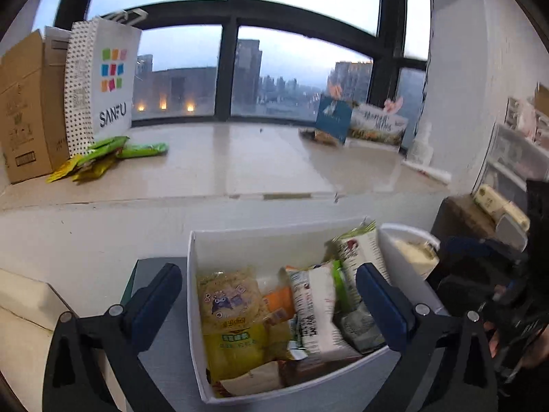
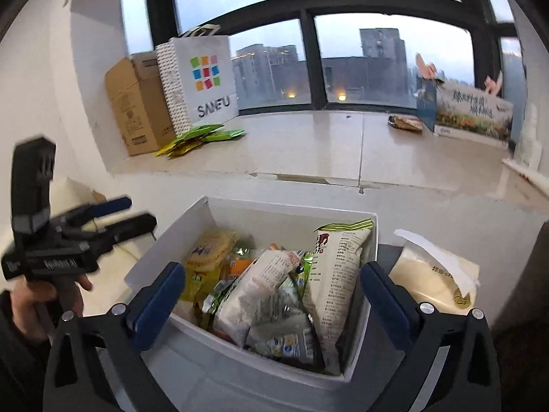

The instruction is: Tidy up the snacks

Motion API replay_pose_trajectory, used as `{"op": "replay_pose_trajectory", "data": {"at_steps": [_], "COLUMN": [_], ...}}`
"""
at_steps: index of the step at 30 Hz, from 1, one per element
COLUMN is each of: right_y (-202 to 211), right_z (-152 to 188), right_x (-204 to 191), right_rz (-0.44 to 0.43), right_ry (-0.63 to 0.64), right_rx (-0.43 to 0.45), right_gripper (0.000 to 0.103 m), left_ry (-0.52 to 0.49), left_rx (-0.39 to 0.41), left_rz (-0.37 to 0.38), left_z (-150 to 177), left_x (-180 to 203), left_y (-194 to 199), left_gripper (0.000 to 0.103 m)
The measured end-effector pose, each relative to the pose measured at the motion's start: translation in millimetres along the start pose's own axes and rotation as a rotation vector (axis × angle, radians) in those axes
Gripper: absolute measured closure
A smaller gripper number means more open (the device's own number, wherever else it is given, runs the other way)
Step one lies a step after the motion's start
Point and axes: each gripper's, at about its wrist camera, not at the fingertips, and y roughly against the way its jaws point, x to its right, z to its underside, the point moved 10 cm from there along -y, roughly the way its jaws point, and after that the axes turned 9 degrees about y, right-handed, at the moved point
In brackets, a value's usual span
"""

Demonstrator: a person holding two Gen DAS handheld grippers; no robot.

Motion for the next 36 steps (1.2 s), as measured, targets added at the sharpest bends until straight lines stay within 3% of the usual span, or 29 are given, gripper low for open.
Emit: {"op": "replay_pose_trajectory", "data": {"at_steps": [3,6,13,17,21,26,29,36], "right_y": [15,40,87,109,131,149,158,166], "right_z": [1,-1,6,19,37,70,79,74], "right_x": [-9,-14,-33,-47,-61,-66,-71,-73], "right_rz": [0.017,0.121,0.149,0.126,0.142,0.129,0.119,0.133], "right_ry": [0.035,0.083,0.032,0.008,0.023,-0.066,-0.059,-0.036], "right_rx": [0.002,0.027,0.066,0.078,0.089,0.072,0.066,0.089], "right_gripper": [0.0,0.0,0.0,0.0,0.0,0.0,0.0,0.0], "left_ry": [0.064,0.131,0.083,0.06,0.019,0.005,-0.035,-0.024], "left_rx": [0.033,0.097,0.147,0.093,0.064,-0.003,-0.01,-0.022], "left_rz": [0.011,0.125,0.025,0.039,-0.021,-0.003,-0.036,-0.014], "left_z": [-7,-17,-4,31,69,105,115,113], "left_x": [-1,2,0,11,22,41,48,56], "left_y": [25,66,123,140,156,167,171,170], "left_gripper": [0.0,0.0,0.0,0.0,0.0,0.0,0.0,0.0]}}
